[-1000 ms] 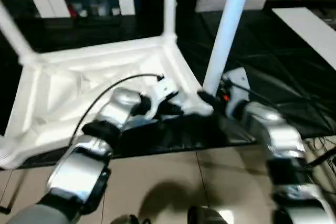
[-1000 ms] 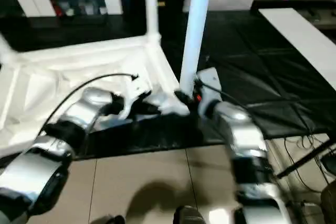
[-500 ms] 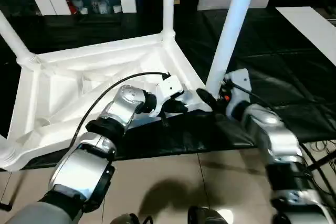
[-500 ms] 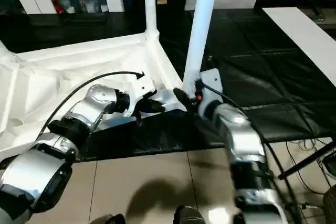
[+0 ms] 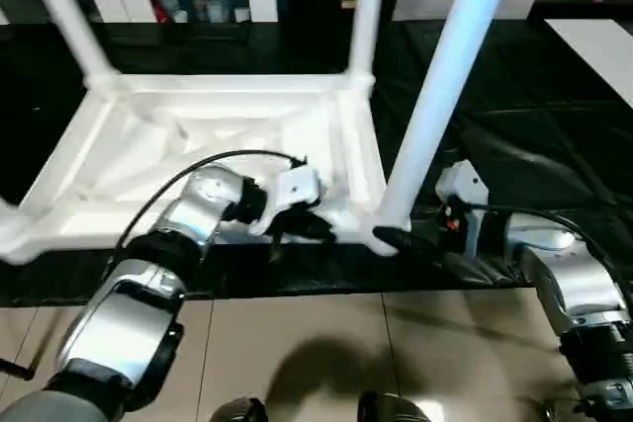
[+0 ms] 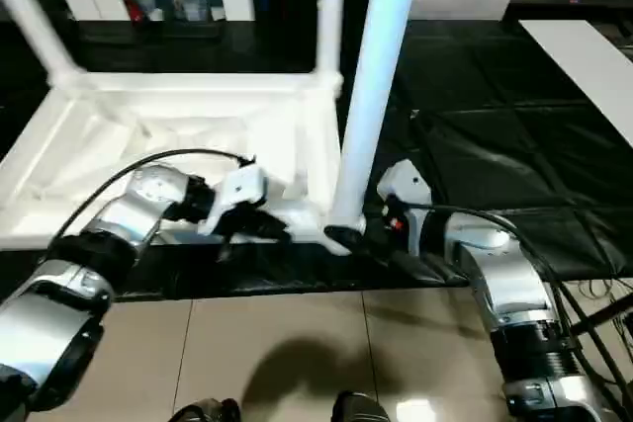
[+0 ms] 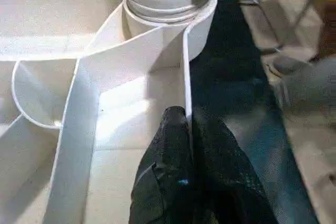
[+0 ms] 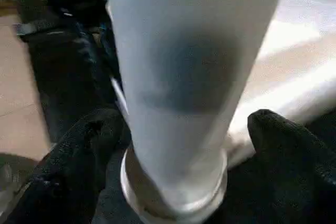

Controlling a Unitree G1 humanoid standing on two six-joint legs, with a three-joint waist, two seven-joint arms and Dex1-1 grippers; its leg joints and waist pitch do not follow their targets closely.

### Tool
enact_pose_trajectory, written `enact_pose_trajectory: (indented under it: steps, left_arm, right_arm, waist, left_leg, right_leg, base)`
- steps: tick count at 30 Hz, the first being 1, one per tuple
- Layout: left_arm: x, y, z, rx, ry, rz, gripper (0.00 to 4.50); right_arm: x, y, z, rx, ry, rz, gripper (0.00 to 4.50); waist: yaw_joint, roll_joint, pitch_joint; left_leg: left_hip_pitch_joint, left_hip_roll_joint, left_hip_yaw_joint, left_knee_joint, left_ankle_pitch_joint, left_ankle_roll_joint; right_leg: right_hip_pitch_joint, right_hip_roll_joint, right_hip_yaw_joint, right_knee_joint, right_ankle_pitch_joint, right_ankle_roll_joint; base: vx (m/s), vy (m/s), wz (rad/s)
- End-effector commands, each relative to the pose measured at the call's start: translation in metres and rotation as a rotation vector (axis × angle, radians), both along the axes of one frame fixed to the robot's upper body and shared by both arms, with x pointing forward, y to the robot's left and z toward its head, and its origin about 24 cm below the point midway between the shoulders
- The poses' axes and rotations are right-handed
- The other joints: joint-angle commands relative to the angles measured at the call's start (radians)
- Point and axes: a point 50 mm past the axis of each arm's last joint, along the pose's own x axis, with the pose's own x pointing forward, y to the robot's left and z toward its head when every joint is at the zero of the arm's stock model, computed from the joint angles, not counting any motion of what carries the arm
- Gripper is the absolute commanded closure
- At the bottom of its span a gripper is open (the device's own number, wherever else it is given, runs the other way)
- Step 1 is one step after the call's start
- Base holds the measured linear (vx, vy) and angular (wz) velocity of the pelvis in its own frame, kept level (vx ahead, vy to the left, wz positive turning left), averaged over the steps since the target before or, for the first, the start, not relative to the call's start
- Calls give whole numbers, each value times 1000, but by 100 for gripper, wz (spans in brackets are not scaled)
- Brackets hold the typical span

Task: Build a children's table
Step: Rotate leg to tighten

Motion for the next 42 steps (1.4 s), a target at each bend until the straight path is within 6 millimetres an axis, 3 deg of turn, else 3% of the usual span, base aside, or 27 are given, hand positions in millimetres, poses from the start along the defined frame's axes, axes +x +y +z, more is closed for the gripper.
enact_pose_trajectory:
  steps: [1,8,12,18,27,30,33,34,35,38,42]
  left_arm:
    - [-5,-5,2,11,-4,-94,450]
    - [-7,2,4,22,12,-147,450]
    - [-7,3,5,24,12,-150,450]
    - [-7,6,6,27,18,-156,450]
    - [-4,2,8,-10,32,-110,450]
    - [5,-9,12,-52,31,16,450]
    - [12,-27,16,-105,36,134,450]
    - [15,-32,17,-115,34,177,450]
    - [18,-37,19,-130,24,225,450]
    - [23,-47,21,-154,13,305,450]
    - [32,-61,26,-192,-23,444,450]
  right_arm:
    - [-2,0,3,13,13,68,63]
    - [-8,-3,6,44,127,253,129]
    - [-7,-5,7,47,143,276,161]
    - [-7,-6,9,58,173,313,218]
    - [-10,3,9,116,207,344,249]
    - [-6,18,3,103,190,235,249]
    - [11,41,0,126,159,-8,250]
    - [16,47,0,134,155,-74,250]
    - [21,52,-1,128,150,-152,251]
    - [30,61,-3,118,155,-278,252]
    - [44,74,-2,139,173,-472,254]
  waist:
    - [0,-10,-74]
    - [15,-12,-75]
    - [20,-16,-77]
    - [22,-15,-78]
    - [26,-15,-77]
    - [26,-13,-75]
    - [10,-14,-68]
    - [-1,-18,-68]
    - [-9,-13,-68]
    - [-34,-16,-70]
    - [-46,-15,-74]
  left_leg:
    - [24,45,-14,-68,-259,91]
    - [24,46,-12,-65,-234,103]
    - [24,47,-12,-64,-219,101]
    - [24,46,-12,-64,-213,99]
    - [24,46,-12,-64,-208,99]
    - [24,45,-13,-66,-222,86]
    - [25,41,-18,-71,-267,40]
    - [21,35,-24,-72,-290,23]
    - [25,34,-25,-72,-300,16]
    - [22,30,-25,-68,-308,15]
    - [22,26,-22,-63,-288,35]
  right_leg:
    - [52,-49,37,-64,-324,-239]
    - [53,-51,38,-60,-302,-247]
    - [52,-52,39,-57,-295,-249]
    - [53,-52,38,-56,-302,-246]
    - [52,-51,38,-57,-306,-245]
    - [52,-53,37,-59,-335,-239]
    - [43,-50,37,-65,-432,-209]
    - [48,-53,33,-71,-491,-183]
    - [43,-52,33,-77,-515,-169]
    - [40,-48,33,-79,-500,-169]
    - [41,-46,33,-81,-462,-176]
  base:
    - [0,0,0]
    - [0,0,0]
    - [0,0,0]
    - [0,0,0]
    - [0,0,0]
    - [0,0,0]
    - [0,0,0]
    - [0,0,0]
    - [0,0,0]
    - [0,0,0]
    - [0,0,0]
